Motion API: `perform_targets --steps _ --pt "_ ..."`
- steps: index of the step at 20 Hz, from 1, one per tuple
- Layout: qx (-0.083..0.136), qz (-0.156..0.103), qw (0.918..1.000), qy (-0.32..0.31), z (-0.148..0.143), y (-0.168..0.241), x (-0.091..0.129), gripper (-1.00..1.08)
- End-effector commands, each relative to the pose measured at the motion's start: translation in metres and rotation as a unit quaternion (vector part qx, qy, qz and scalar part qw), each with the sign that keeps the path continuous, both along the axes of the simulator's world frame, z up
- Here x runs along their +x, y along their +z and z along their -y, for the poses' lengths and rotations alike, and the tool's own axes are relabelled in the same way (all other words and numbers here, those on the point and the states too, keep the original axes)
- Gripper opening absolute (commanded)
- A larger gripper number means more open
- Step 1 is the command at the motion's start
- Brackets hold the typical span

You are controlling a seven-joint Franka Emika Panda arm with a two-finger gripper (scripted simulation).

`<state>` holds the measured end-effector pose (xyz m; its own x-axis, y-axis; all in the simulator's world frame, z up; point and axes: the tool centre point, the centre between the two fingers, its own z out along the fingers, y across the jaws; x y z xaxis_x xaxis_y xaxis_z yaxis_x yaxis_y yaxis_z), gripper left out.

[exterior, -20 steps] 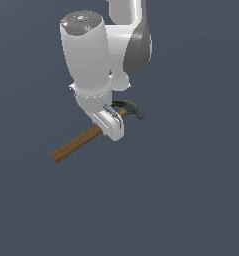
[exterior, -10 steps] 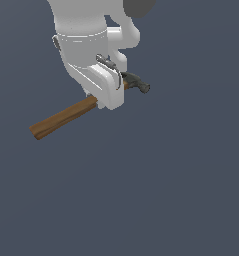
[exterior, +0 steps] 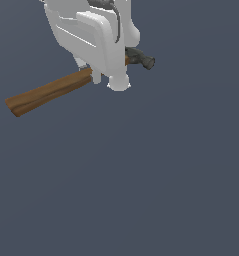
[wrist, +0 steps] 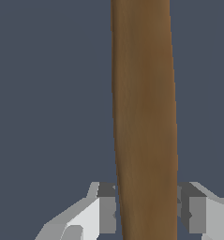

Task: Pick up the object and move it to a goal position.

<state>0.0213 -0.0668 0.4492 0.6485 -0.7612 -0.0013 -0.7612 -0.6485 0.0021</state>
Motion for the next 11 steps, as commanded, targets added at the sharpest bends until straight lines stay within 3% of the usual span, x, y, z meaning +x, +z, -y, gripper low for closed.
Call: perform_targets --steps 1,11 --pt "0.000 0.001 1.0000 0.000 0.000 0.013 0.000 -1.00" --pt "0.000 0.001 1.0000 0.000 0.001 0.028 0.001 -1.00"
